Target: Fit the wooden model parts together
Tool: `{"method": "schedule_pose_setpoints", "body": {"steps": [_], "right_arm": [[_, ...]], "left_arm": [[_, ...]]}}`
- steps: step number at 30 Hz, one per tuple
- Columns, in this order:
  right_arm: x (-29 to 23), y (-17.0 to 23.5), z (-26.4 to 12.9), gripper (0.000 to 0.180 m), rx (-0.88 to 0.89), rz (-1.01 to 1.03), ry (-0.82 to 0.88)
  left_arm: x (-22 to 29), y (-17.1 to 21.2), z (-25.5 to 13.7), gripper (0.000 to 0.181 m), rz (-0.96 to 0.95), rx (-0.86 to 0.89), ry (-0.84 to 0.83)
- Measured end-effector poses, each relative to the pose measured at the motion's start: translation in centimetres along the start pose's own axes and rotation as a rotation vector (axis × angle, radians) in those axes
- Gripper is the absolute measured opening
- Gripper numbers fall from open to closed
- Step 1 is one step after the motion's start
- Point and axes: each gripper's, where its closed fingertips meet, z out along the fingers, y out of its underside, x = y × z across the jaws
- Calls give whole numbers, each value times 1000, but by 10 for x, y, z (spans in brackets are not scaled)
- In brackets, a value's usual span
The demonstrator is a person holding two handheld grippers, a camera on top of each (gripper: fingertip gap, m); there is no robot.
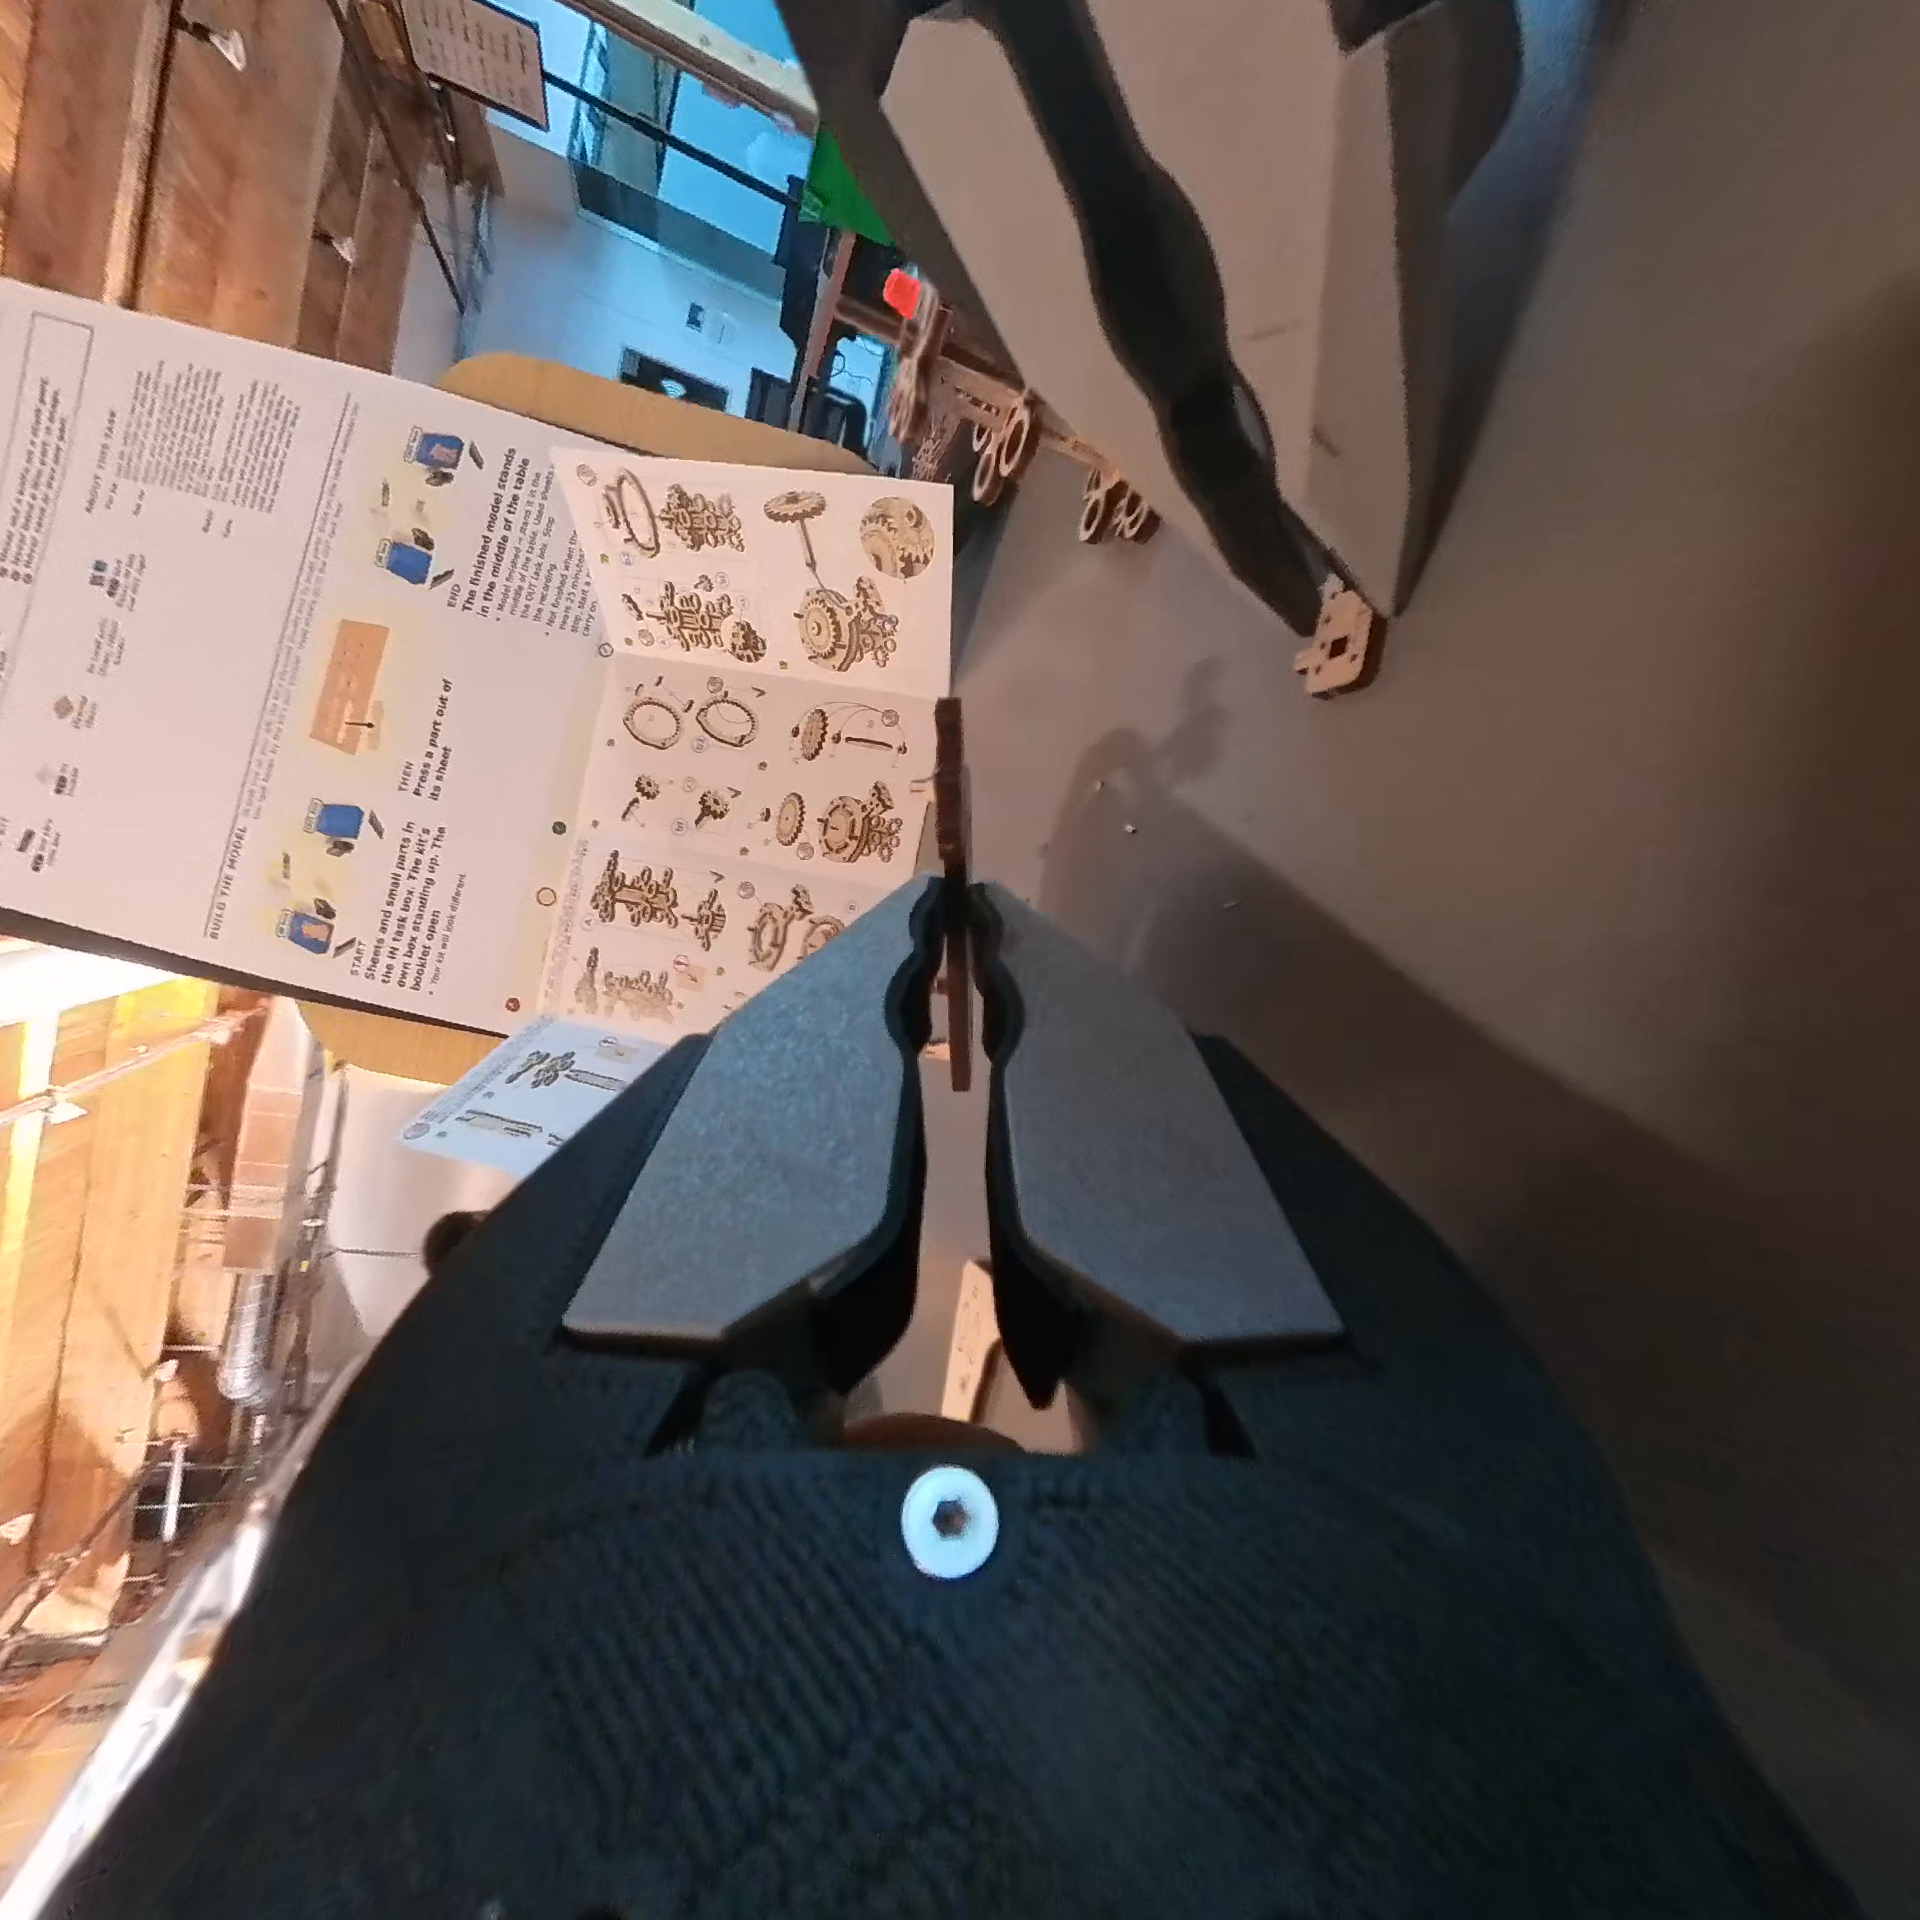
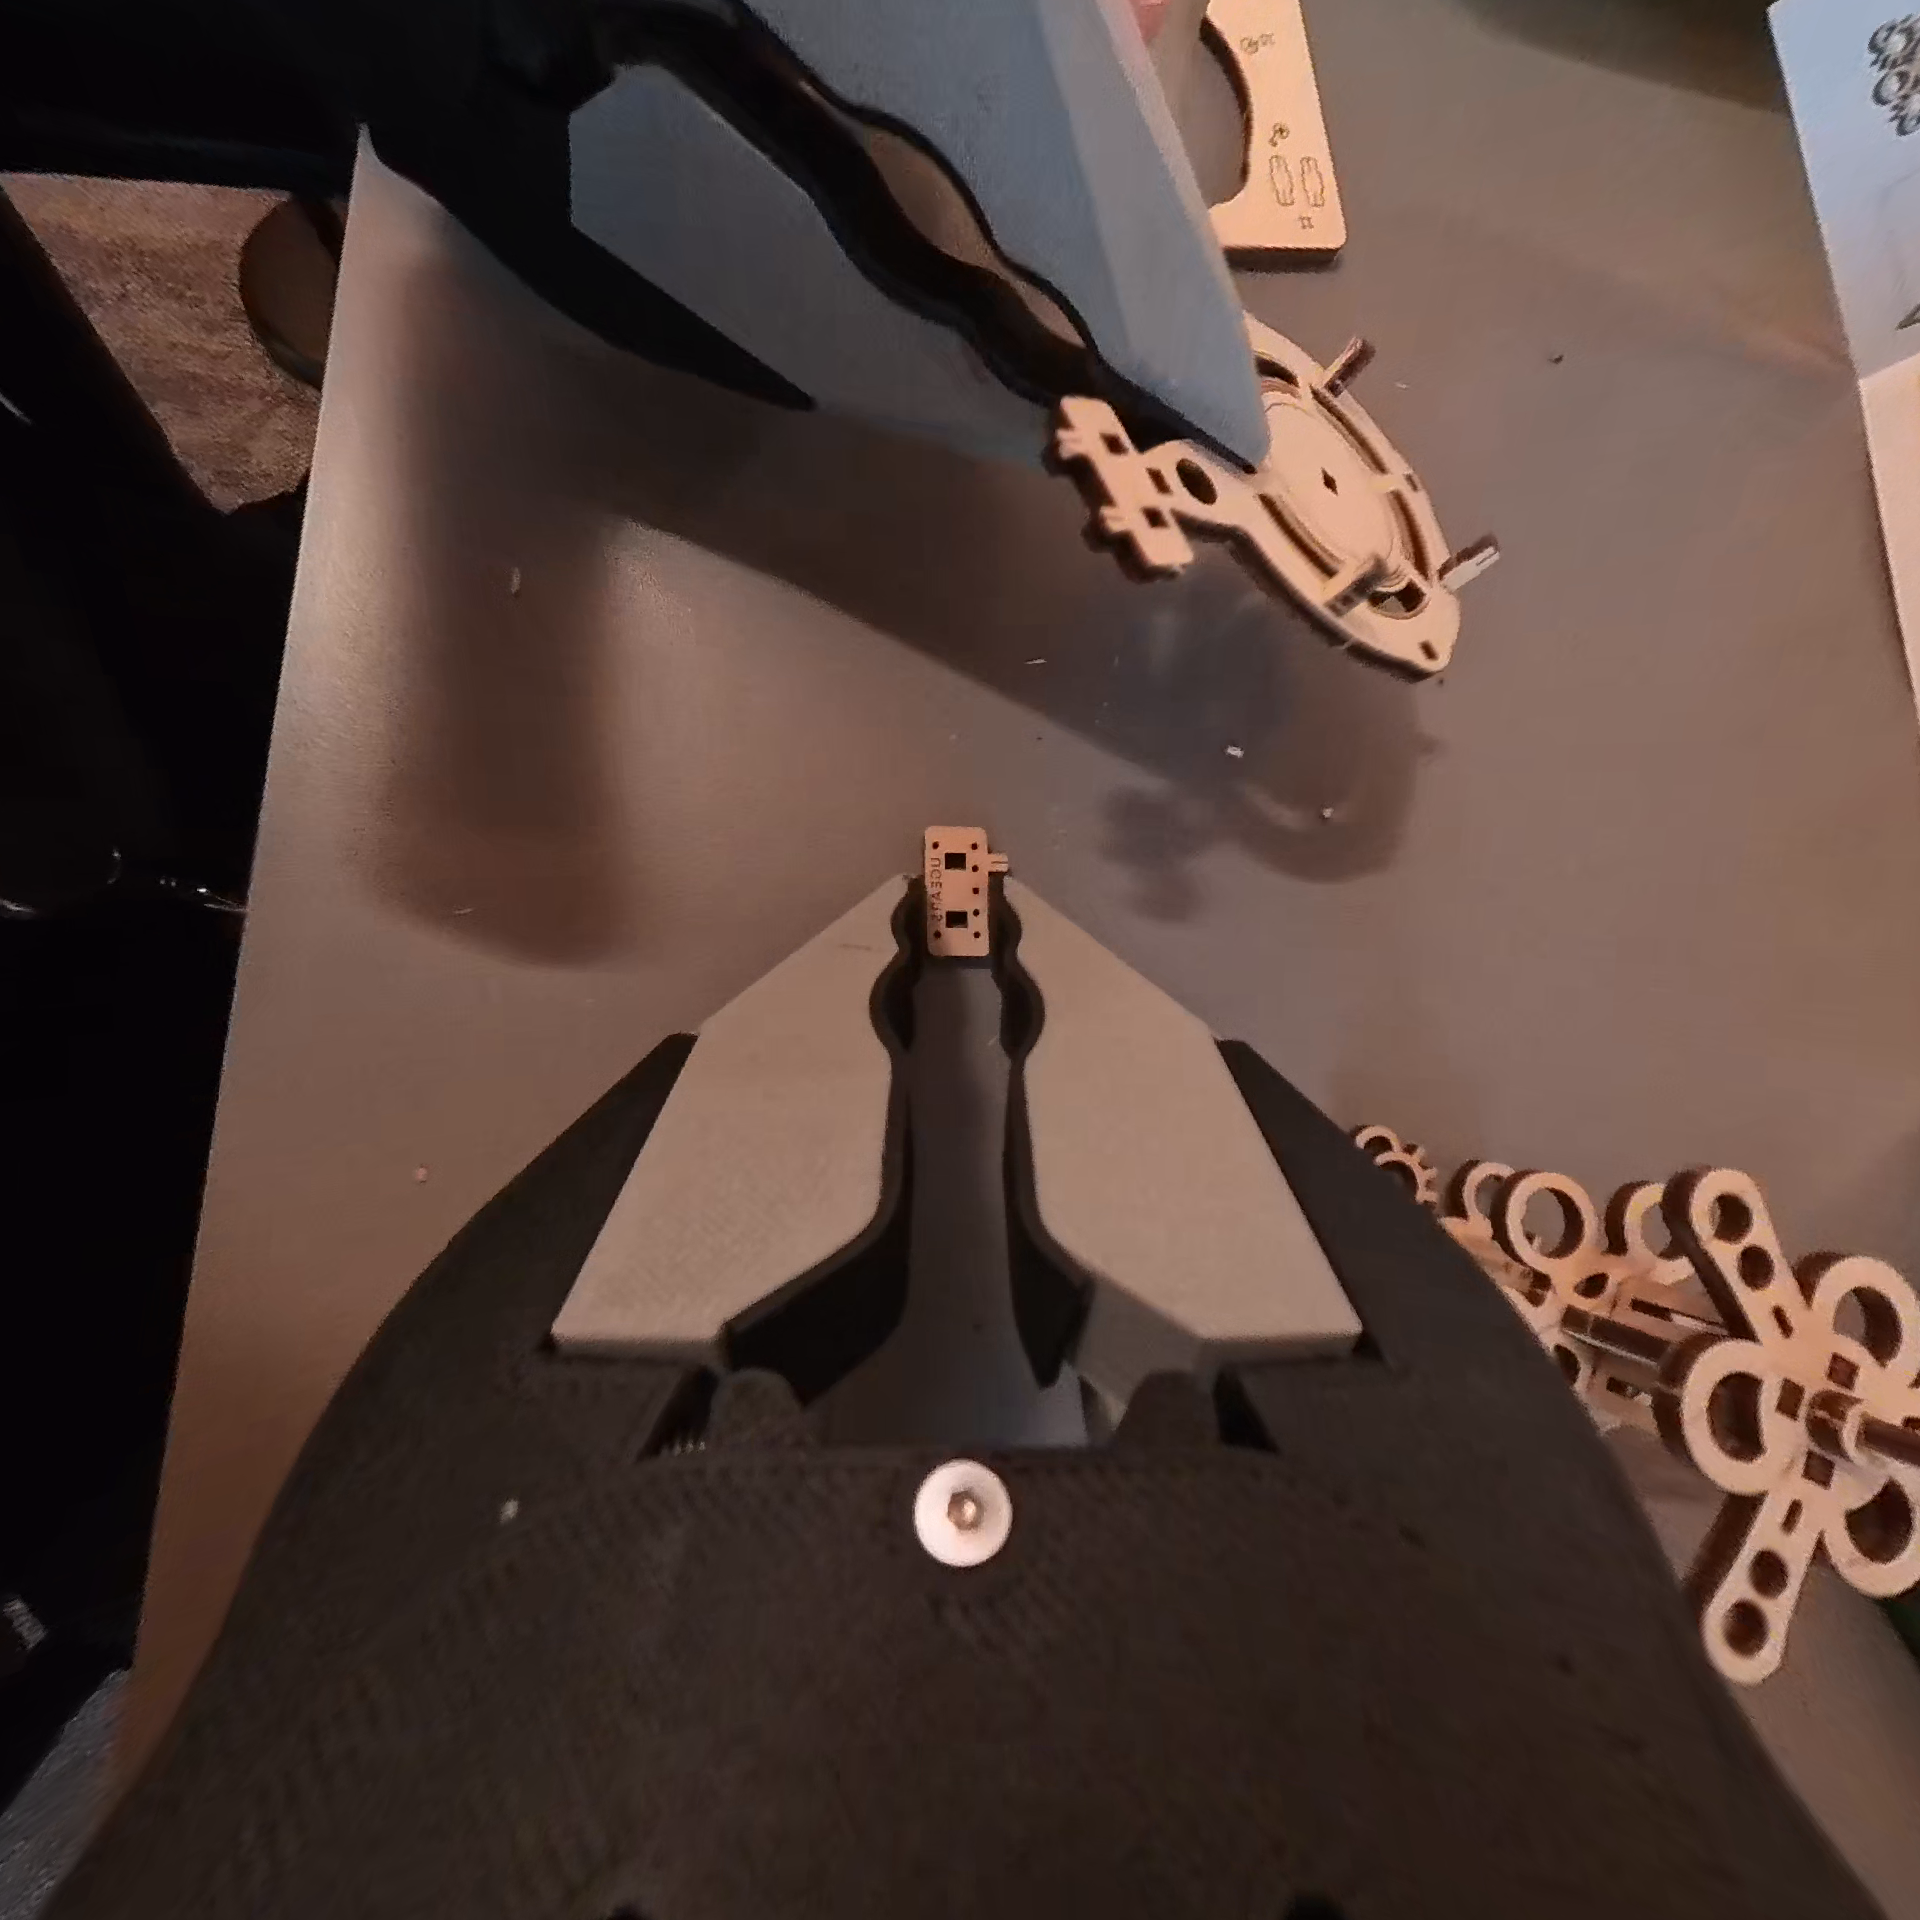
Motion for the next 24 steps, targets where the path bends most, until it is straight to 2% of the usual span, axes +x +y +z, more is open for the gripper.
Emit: {"method": "schedule_pose_setpoints", "body": {"steps": [7, 12, 16, 19, 24], "right_arm": [[0, 0, 1, 8, -45, 57, -50], [-3, -12, 2, 8, 19, -80, 53], [3, -43, -33, 8, 163, -210, 195], [5, -70, -68, 7, 256, -378, 375], [3, -86, -88, 7, 170, -622, 689]], "left_arm": [[1, -1, 0, 0, 70, -11, -23], [4, -3, -1, 0, 87, 3, -10], [-4, -8, -2, 0, 33, 33, 6], [-12, -17, -4, 0, -9, 71, 48], [-28, -19, 2, 0, 117, 57, 12]]}}
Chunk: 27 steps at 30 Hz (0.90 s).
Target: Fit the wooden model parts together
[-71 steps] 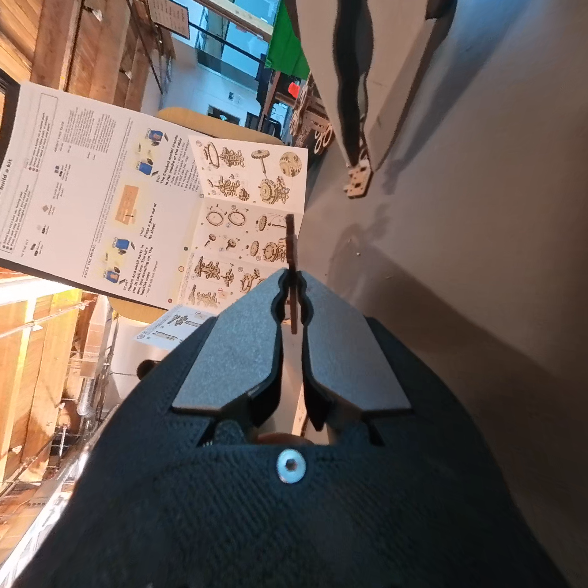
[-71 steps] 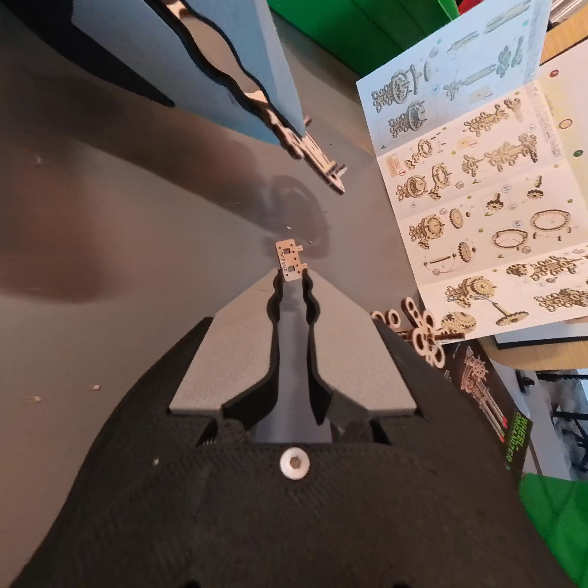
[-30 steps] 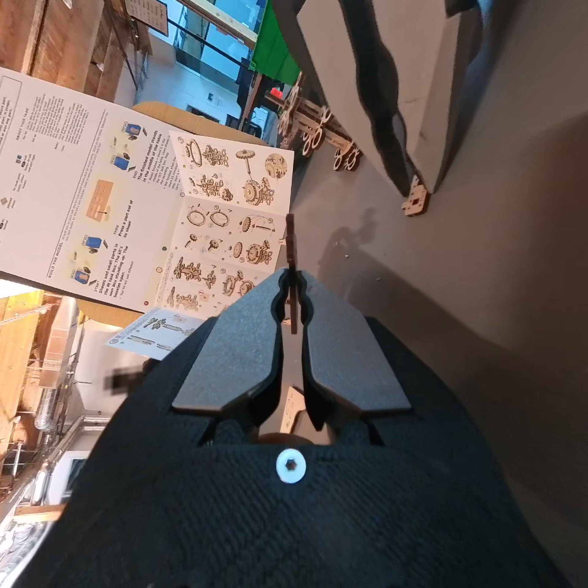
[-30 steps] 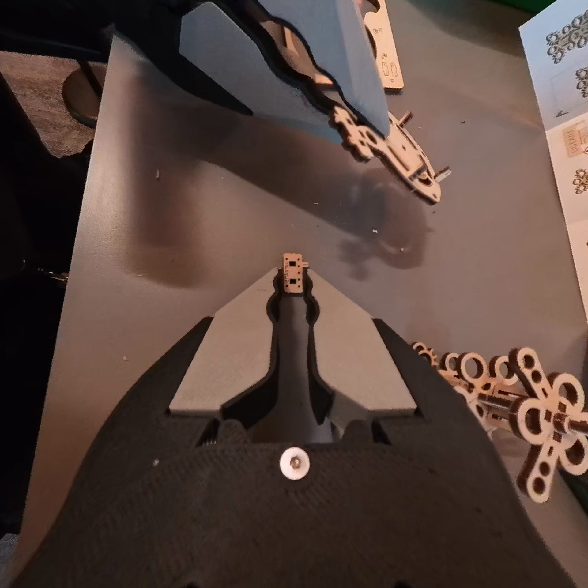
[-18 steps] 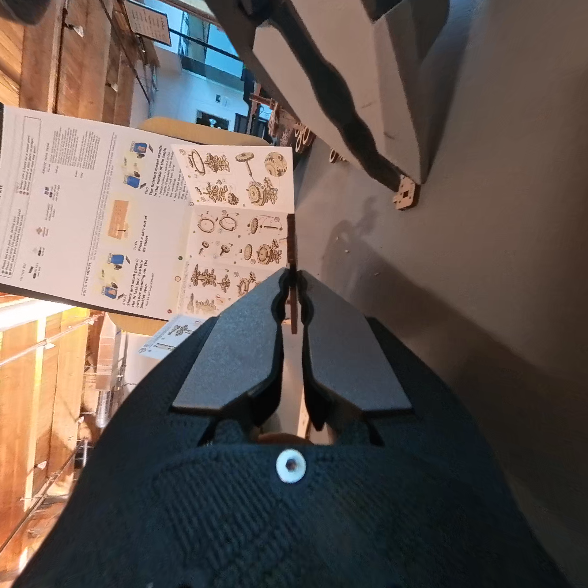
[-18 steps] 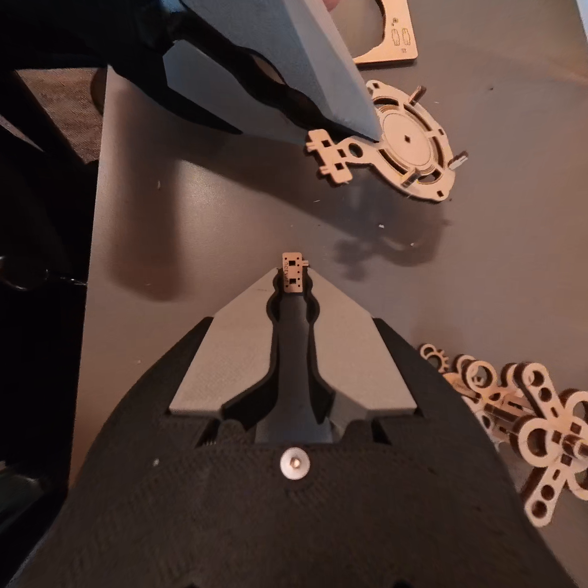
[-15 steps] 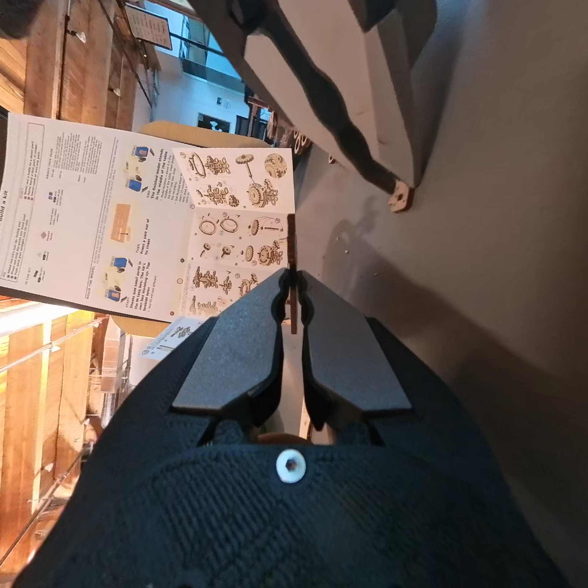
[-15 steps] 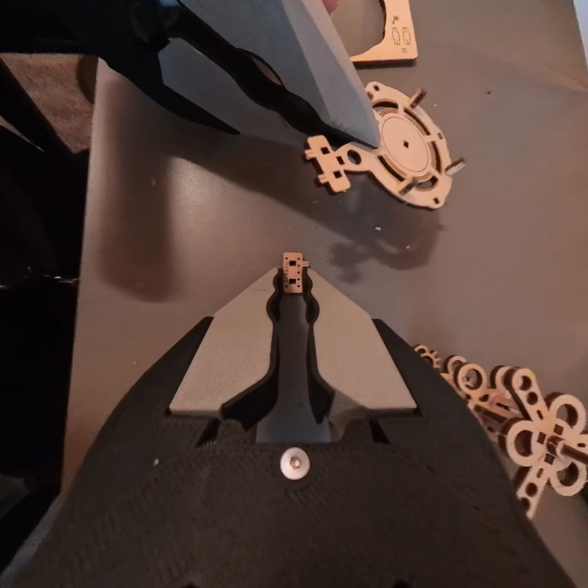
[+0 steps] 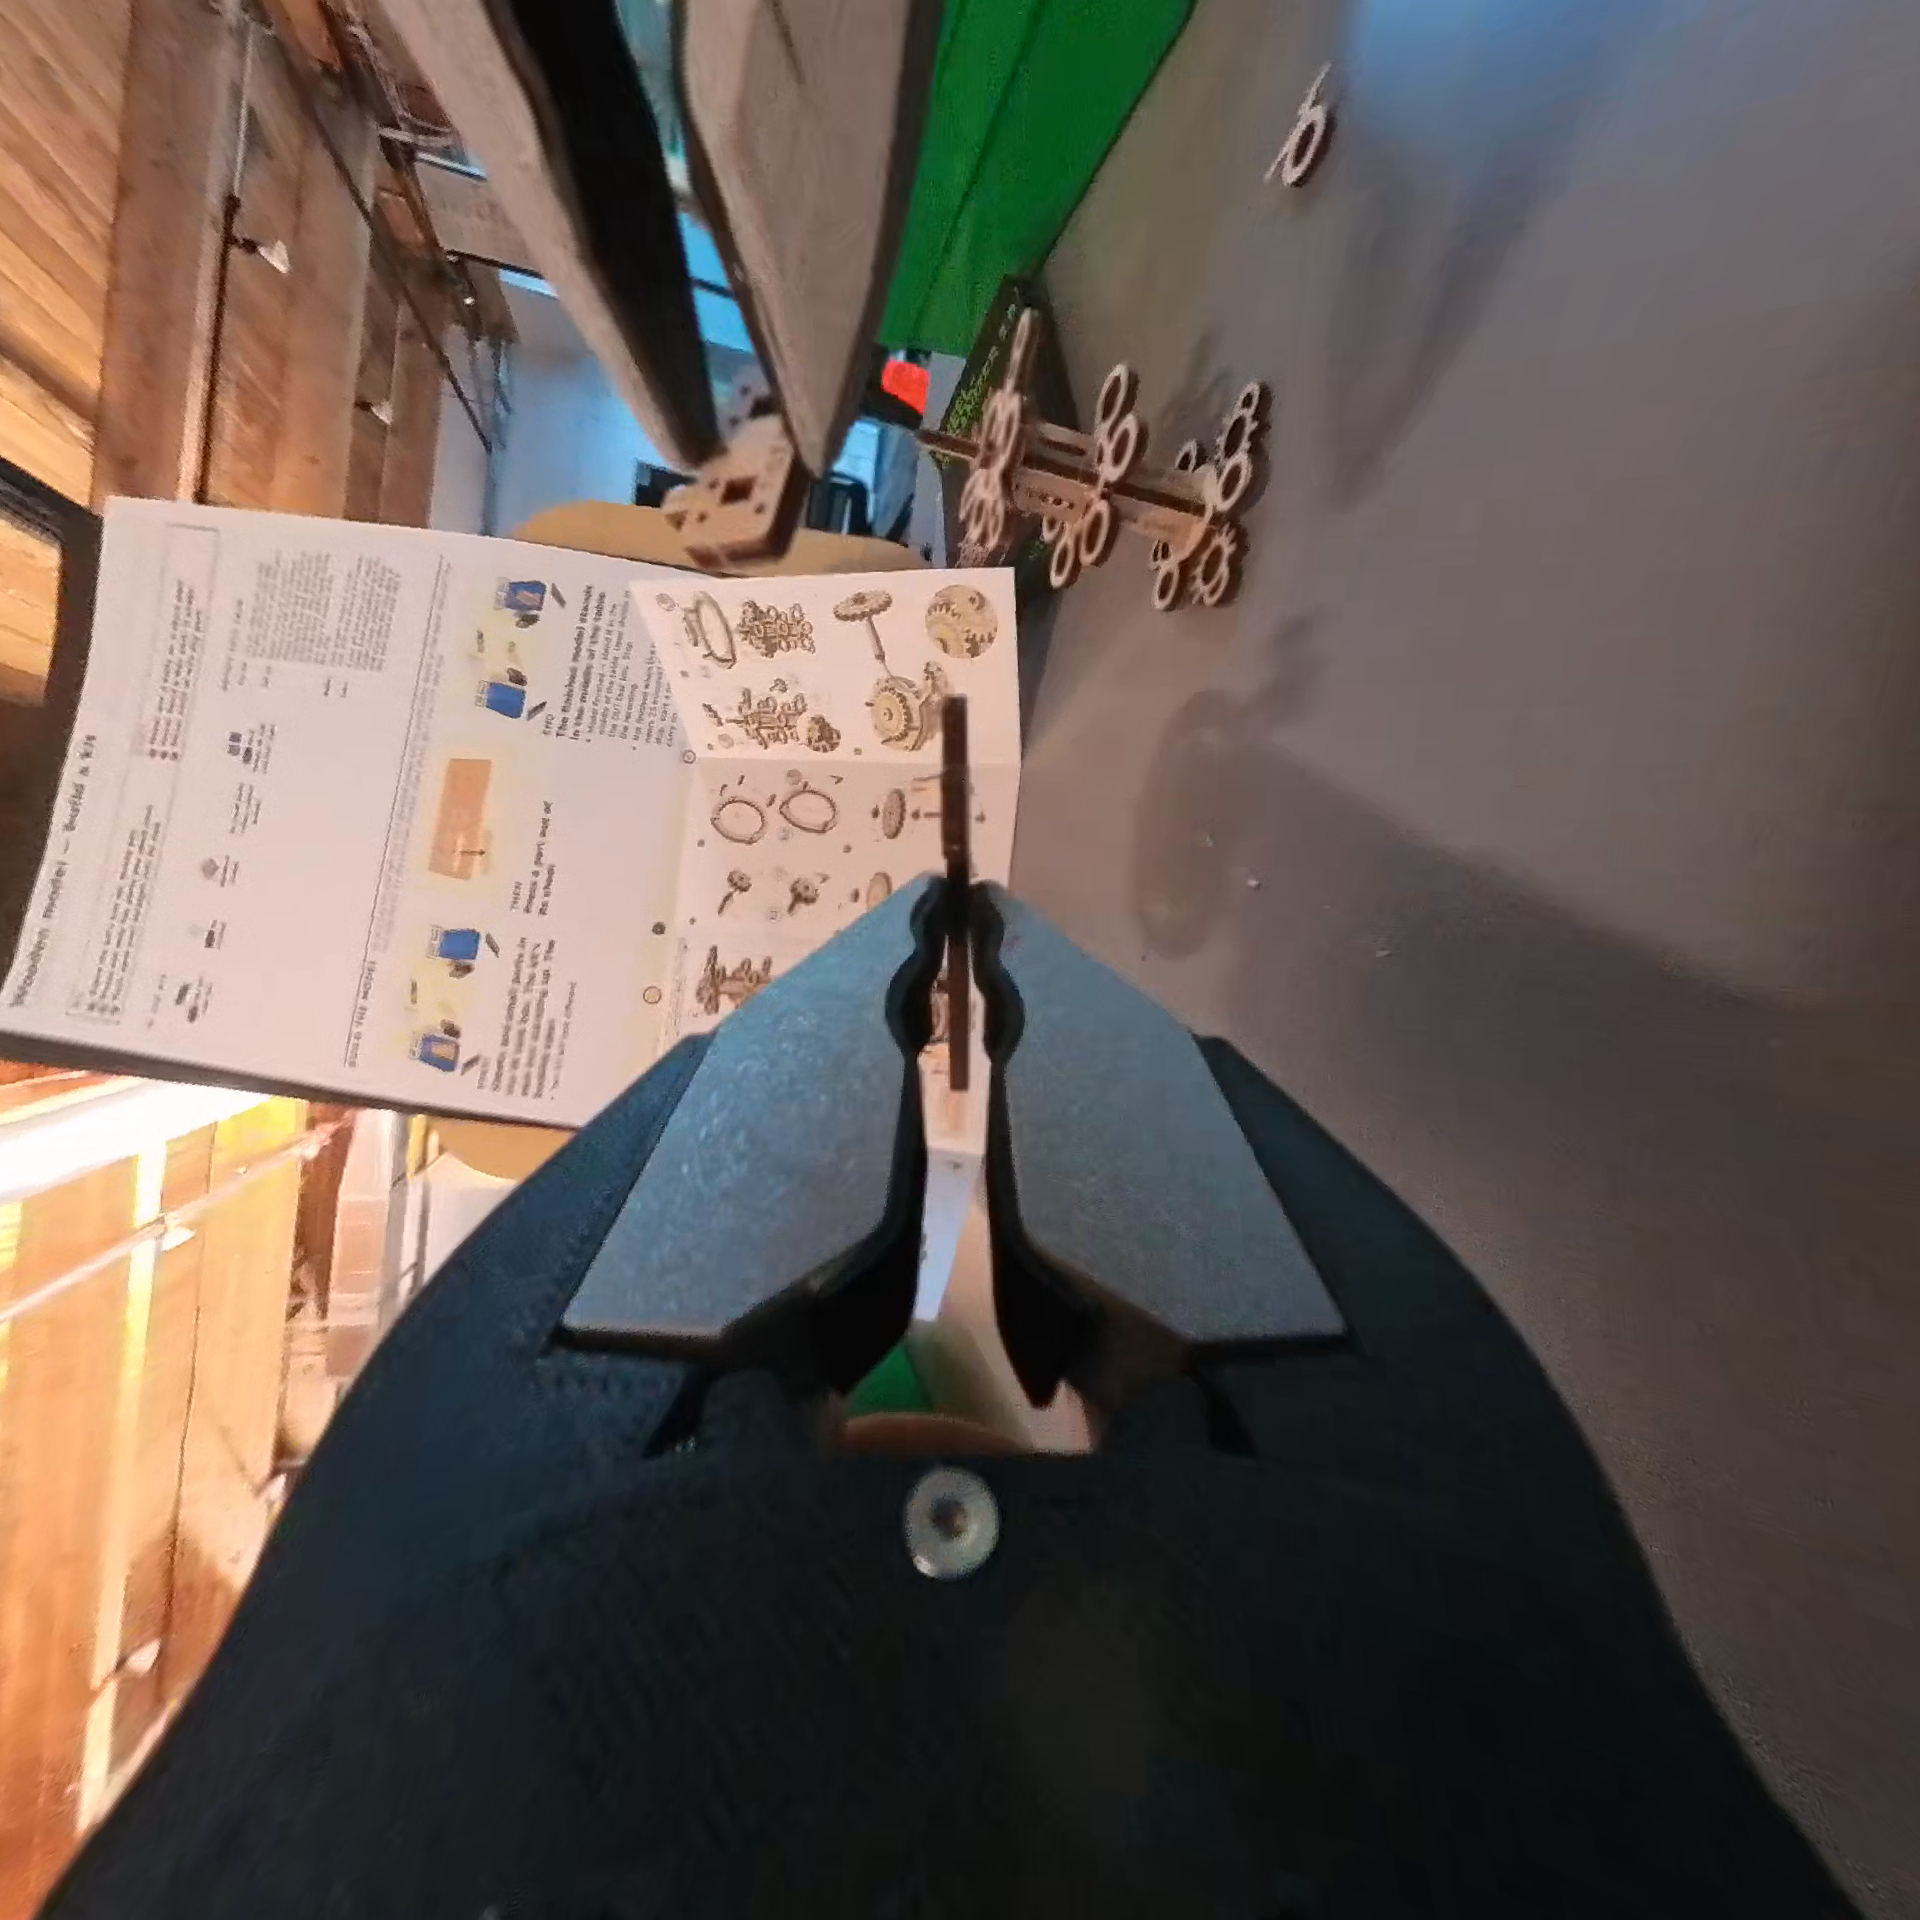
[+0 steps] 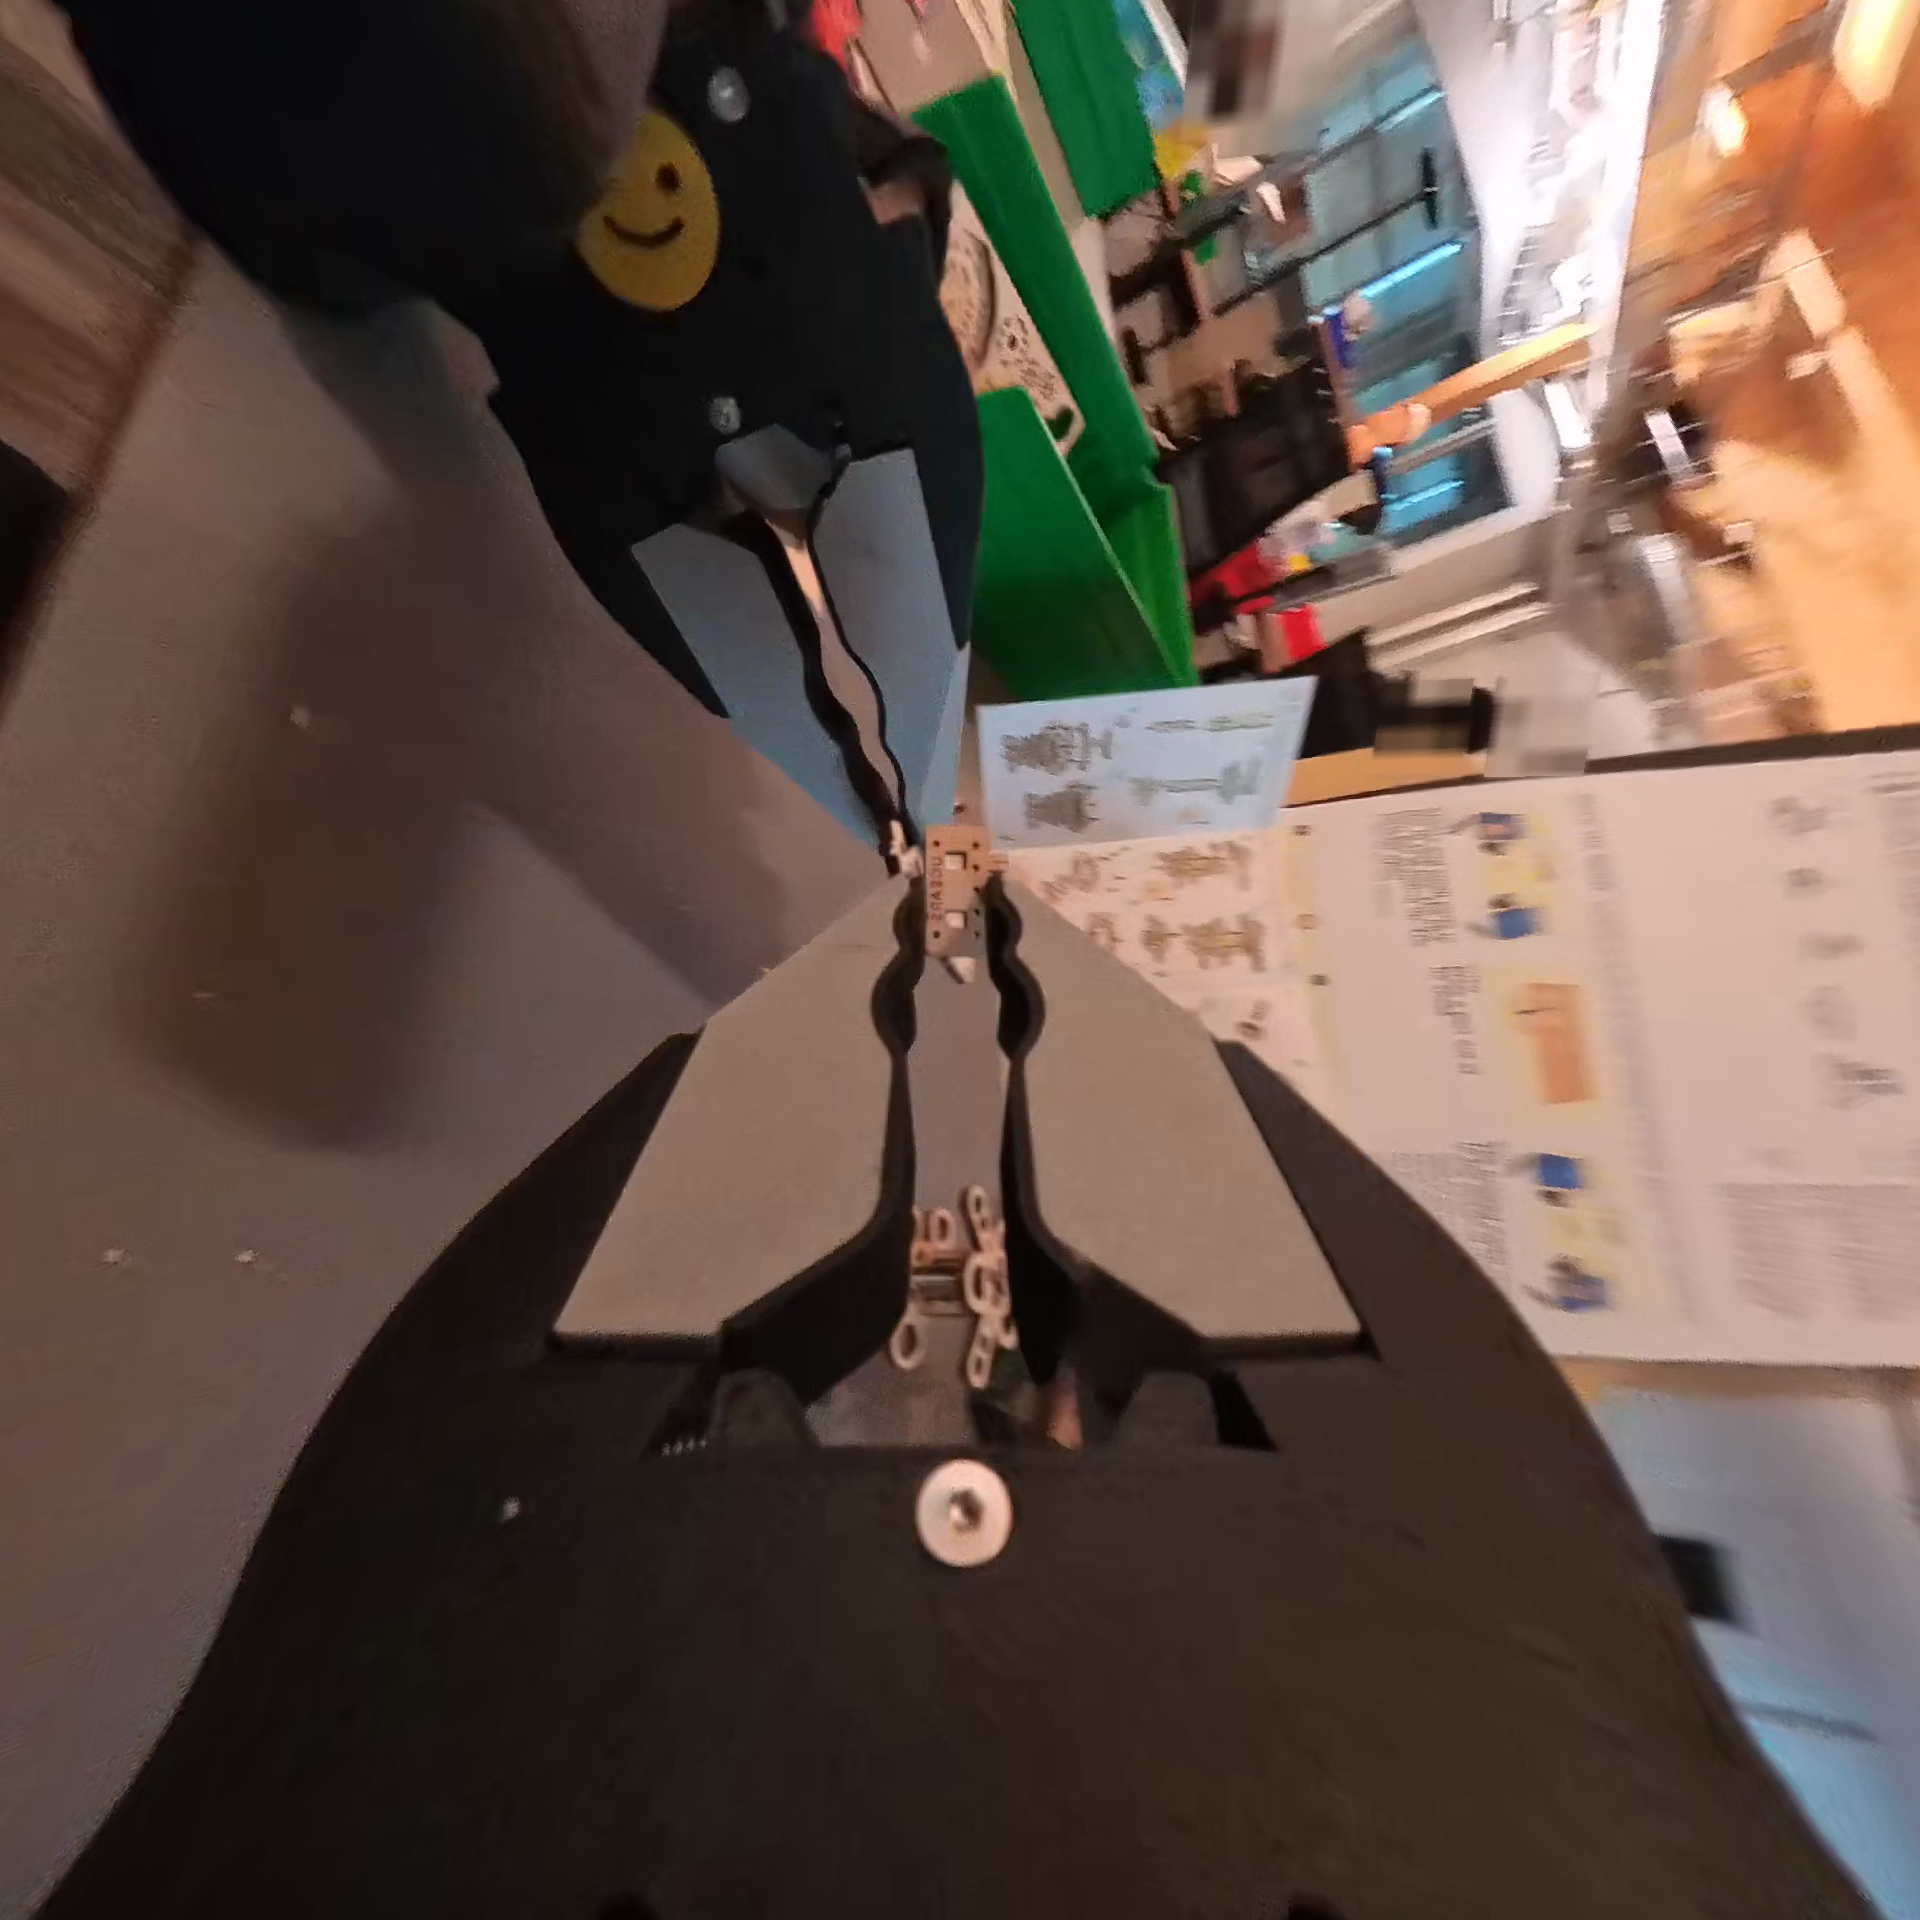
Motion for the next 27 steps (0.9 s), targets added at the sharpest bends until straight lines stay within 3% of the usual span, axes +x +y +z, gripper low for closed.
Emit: {"method": "schedule_pose_setpoints", "body": {"steps": [5, 12, 16, 27], "right_arm": [[-13, 8, 7, 7, -95, -219, 113], [-25, 28, 23, 7, -106, -203, 94], [-20, 27, 27, 7, -84, -249, 133], [-20, 37, 35, 6, -89, -362, 146]], "left_arm": [[13, -12, 7, 0, 10, 74, 118], [20, -9, 20, 0, 28, 100, 134], [15, -3, 23, 0, -60, 84, 106], [20, 12, 30, 0, -55, 19, 102]]}}
